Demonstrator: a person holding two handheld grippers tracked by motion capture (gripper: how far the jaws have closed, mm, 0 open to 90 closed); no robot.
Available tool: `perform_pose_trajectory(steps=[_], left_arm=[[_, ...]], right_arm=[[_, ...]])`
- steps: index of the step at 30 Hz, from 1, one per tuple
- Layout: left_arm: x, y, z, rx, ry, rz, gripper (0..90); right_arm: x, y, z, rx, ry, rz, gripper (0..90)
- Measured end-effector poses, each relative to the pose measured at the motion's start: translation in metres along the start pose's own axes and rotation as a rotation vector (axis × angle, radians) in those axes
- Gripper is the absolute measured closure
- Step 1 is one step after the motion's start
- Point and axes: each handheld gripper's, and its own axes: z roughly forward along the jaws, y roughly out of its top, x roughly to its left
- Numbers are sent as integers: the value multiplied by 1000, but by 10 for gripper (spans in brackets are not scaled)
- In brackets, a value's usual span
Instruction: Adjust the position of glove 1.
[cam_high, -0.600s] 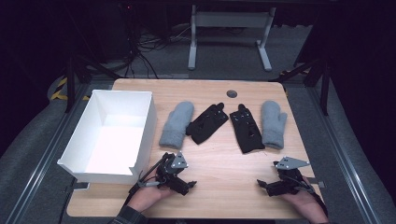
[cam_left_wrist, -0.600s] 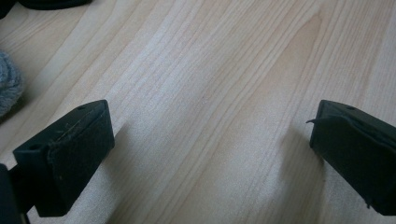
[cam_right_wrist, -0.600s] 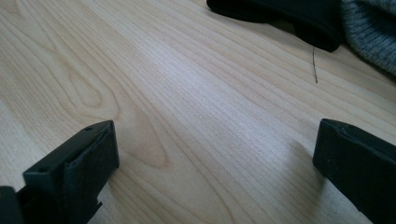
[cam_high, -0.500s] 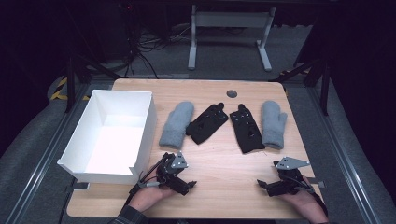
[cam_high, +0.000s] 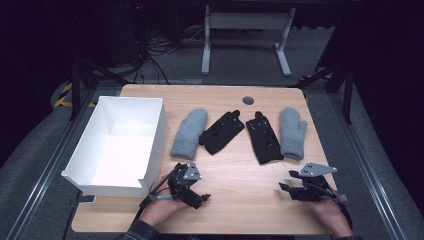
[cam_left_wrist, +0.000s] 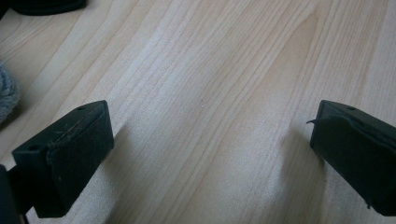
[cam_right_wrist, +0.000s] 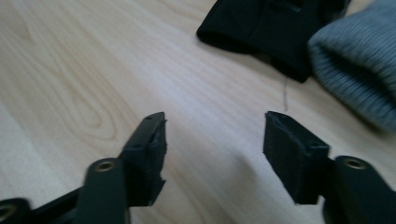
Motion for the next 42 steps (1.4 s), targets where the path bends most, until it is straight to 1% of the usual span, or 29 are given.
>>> perform_pose_trajectory(steps=[3,5,6,8,9,17,18,19,24,25,26,27,31,32,34,35,36,37,41,42], left_arm=[[0,0,0,0,-1,2,0],[0,0,0,2,-2,2,0],[0,0,0,2,-3,2,0],[1,0,0,1,-3,4,0],[1,0,0,1,-3,5,0],[0,0,0,2,-3,3,0],[0,0,0,2,-1,3,1],[0,0,0,0,-1,4,1],[0,0,0,1,0,3,1],[0,0,0,1,0,3,1],[0,0,0,2,0,2,1],[0,0,0,2,0,1,1],[0,0,0,1,0,4,1],[0,0,0,2,1,1,1],[0,0,0,2,1,0,1],[0,0,0,2,1,0,1],[0,0,0,1,1,1,1],[0,0,0,2,1,1,1],[0,0,0,0,0,1,2],[0,0,0,1,0,2,1]], right_arm=[[-6,6,-2,-21,-3,8,632],[-13,10,-2,-22,-12,15,731],[-17,13,-2,-26,-17,26,784],[-24,17,-1,-27,-23,34,868],[-27,19,-1,-30,-29,37,894],[-54,36,2,-54,-70,62,900],[-59,37,3,-59,-68,71,900],[-62,38,4,-52,-76,72,900],[-75,43,7,-64,-99,88,900],[-75,43,7,-64,-99,88,900],[-79,43,8,-64,-98,94,900],[-83,44,11,-51,-114,93,900],[-88,45,17,-41,-112,98,900],[-91,45,21,-29,-105,93,900],[-92,44,26,-1,-106,89,900],[-92,44,26,-1,-106,89,900],[-93,42,30,14,-104,89,900],[-95,39,33,18,-93,98,900],[-95,35,33,15,-84,105,900],[-95,35,32,20,-86,100,900]])
